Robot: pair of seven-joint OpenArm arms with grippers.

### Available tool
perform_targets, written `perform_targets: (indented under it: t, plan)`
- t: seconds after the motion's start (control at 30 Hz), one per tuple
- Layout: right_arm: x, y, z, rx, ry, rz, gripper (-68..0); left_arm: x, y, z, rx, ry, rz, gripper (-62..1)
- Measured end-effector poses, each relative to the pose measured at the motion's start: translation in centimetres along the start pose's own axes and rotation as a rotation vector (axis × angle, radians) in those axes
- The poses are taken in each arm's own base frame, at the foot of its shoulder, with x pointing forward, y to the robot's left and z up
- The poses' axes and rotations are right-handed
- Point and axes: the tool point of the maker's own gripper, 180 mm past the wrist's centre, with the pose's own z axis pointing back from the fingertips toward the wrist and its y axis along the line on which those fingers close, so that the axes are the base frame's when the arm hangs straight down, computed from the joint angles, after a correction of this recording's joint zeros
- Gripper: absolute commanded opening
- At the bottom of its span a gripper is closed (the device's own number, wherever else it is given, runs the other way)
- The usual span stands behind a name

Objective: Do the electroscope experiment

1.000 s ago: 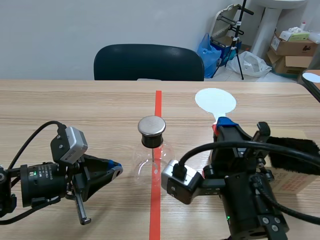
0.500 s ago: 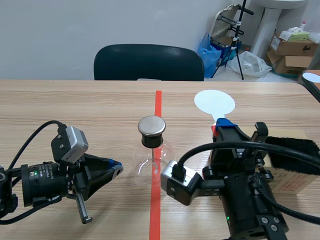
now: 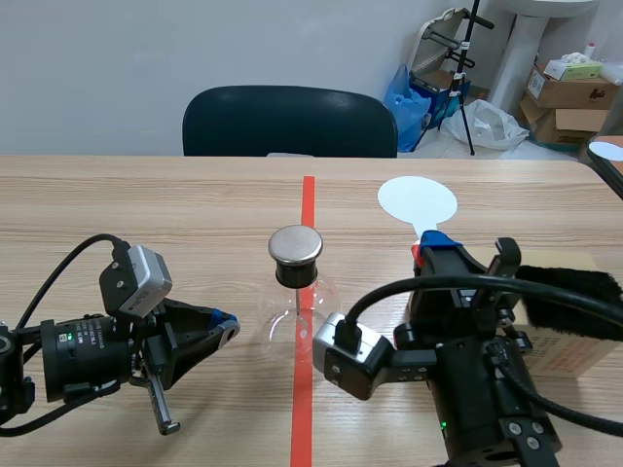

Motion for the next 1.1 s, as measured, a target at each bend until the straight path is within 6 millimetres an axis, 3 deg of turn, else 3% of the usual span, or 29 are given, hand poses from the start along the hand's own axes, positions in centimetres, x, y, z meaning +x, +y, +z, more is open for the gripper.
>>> perform_targets:
  t: [1.1]
  plan:
    - [-0.02,0.00,0.00,0.000,0.001,0.000,-66.5,-0.05,0.38,0.02,0.021,0.001,-0.011,-57.8]
